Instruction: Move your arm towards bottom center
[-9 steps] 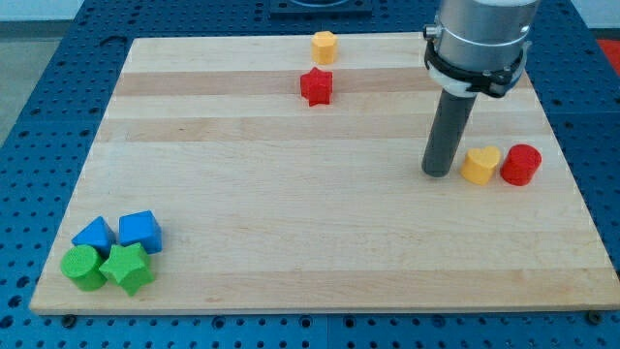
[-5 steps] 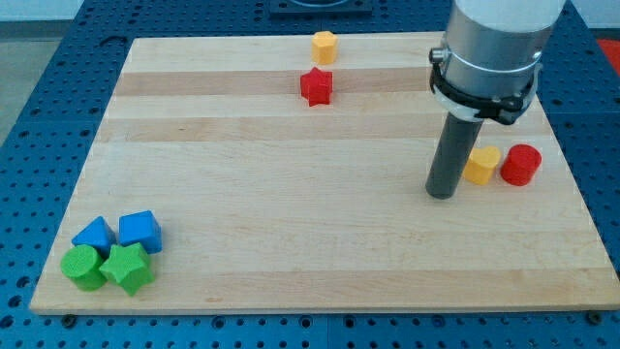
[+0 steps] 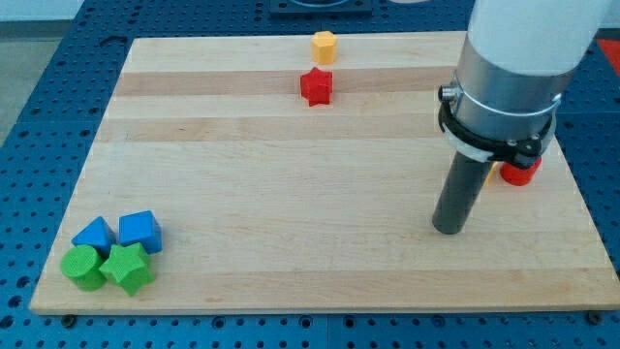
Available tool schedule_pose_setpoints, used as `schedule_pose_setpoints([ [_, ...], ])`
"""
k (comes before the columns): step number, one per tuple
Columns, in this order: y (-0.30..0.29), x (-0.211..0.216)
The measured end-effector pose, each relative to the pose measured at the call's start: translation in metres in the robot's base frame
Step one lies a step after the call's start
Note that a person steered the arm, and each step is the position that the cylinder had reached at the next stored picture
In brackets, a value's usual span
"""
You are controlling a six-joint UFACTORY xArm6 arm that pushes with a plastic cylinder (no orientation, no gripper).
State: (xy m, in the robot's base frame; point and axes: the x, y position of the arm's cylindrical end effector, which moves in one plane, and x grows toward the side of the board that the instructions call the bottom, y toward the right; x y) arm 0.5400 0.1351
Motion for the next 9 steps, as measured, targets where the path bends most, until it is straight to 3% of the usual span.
schedule_pose_setpoints([
  [7, 0.0, 0.078],
  [9, -0.003, 0.078],
])
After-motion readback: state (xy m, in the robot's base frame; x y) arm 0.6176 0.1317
